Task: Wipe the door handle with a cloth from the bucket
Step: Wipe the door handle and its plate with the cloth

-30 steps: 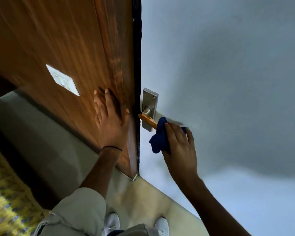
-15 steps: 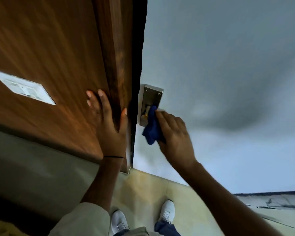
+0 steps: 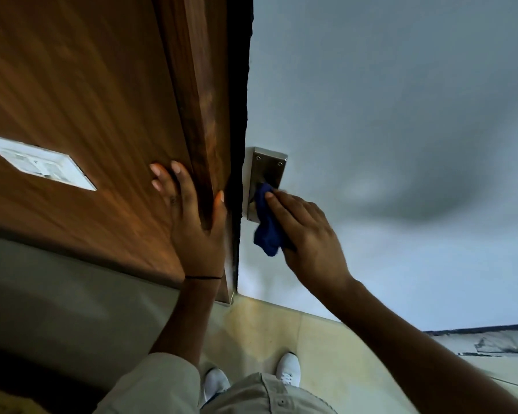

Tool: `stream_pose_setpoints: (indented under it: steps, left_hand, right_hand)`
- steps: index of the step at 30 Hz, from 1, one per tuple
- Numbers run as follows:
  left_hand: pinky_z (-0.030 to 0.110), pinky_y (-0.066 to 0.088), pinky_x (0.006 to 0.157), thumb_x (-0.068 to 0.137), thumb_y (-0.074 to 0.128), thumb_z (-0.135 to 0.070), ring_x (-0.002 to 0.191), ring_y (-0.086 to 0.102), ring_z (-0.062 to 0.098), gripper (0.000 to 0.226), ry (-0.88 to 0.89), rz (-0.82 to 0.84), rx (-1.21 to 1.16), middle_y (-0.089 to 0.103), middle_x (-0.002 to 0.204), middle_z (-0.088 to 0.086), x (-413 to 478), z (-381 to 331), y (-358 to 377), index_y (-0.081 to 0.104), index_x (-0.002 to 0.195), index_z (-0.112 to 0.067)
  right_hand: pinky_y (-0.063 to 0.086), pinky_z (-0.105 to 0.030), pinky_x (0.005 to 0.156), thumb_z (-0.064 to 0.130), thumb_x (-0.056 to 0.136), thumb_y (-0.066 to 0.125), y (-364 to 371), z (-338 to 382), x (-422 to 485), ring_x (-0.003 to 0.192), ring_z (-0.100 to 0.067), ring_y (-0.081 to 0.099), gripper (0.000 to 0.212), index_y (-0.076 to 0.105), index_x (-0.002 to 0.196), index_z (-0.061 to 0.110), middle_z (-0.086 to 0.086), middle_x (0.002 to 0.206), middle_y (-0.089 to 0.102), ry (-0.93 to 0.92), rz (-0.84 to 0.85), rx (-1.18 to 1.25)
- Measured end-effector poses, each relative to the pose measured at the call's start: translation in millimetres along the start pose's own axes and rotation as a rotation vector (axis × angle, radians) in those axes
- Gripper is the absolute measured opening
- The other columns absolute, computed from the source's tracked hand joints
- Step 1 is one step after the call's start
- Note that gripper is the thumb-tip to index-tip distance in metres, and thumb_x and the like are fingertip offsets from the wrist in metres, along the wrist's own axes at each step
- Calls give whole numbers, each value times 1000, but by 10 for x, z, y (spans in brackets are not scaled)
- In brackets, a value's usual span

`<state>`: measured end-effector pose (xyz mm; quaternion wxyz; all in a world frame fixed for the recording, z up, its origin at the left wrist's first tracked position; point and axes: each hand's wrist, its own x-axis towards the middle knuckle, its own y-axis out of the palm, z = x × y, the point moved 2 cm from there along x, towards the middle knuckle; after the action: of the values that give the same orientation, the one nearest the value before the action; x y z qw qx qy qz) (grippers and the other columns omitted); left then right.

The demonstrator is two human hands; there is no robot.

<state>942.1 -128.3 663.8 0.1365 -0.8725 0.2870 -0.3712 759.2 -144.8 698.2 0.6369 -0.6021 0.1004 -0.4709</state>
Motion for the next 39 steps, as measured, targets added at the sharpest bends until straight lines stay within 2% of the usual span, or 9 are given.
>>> stream_pose_setpoints:
  steps: [6, 9, 17, 19, 22, 27, 32, 35, 39]
  left_hand:
    - [59, 33, 112, 98, 56, -39, 150, 13, 36, 75, 14, -3, 18, 14, 160, 25, 11, 5, 6, 15, 152, -7]
    - [60, 28, 115, 98, 56, -39, 150, 12, 36, 76, 21, 14, 33, 13, 160, 25, 23, 3, -5, 13, 152, -7]
    - [50, 18, 123, 97, 59, -33, 151, 10, 31, 77, 2, 15, 18, 12, 161, 22, 7, -78, -77, 14, 154, -8]
    - [47, 14, 124, 98, 58, -35, 151, 10, 30, 76, 14, 5, 69, 13, 161, 23, 16, -100, -71, 14, 153, -5]
    - [50, 16, 123, 98, 58, -34, 151, 9, 31, 77, 15, 12, 41, 12, 161, 25, 21, -103, -67, 14, 153, -4]
    - [51, 16, 122, 98, 58, -34, 151, 6, 27, 77, 17, 14, 41, 11, 161, 23, 4, -82, -85, 13, 153, -5]
    - [53, 14, 122, 100, 53, -37, 152, 7, 29, 75, 16, -1, 82, 10, 162, 22, -6, -133, -62, 11, 154, -6]
    - [49, 11, 123, 100, 49, -42, 151, 8, 29, 75, 17, -17, 154, 12, 161, 23, -12, -123, -46, 11, 154, -5]
    - [58, 21, 118, 100, 49, -44, 152, 4, 26, 77, 20, 18, 99, 8, 163, 19, 13, -47, -37, 4, 154, -14]
  right_hand:
    - [46, -46, 101, -3, 75, 72, 27, 68, 78, 123, -36, 55, 69, 50, 140, 5, -16, 141, 55, 15, 5, -4]
    - [43, -48, 105, -5, 77, 66, 109, 238, 184, 126, -39, 53, 66, 50, 140, 6, -17, 144, 52, -1, 22, 2]
    - [50, -46, 97, -6, 71, 77, -101, -144, -118, 122, -34, 58, 70, 55, 136, 6, -12, 137, 59, 48, -35, 49]
    - [47, -45, 100, -7, 74, 69, -25, -5, 20, 123, -35, 57, 66, 54, 137, 5, -14, 138, 58, 15, -31, 39]
    - [43, -44, 102, 1, 82, 50, 80, 137, 173, 125, -37, 54, 57, 53, 138, 6, -15, 142, 54, -39, -1, 73]
    - [46, -38, 102, -7, 73, 71, -84, -239, -106, 129, -26, 52, 67, 56, 137, 9, -8, 141, 56, -22, -17, 150]
    - [47, -39, 101, -7, 70, 69, -103, -162, -71, 126, -28, 53, 68, 57, 136, 8, -10, 138, 58, 5, -35, 145]
    - [44, -44, 104, -1, 79, 59, 42, 87, 166, 126, -35, 53, 58, 56, 136, 8, -12, 141, 56, -41, 6, 134]
    - [43, -43, 105, -7, 76, 65, 50, 5, 78, 130, -33, 51, 65, 54, 138, 9, -10, 144, 53, -61, 7, 138]
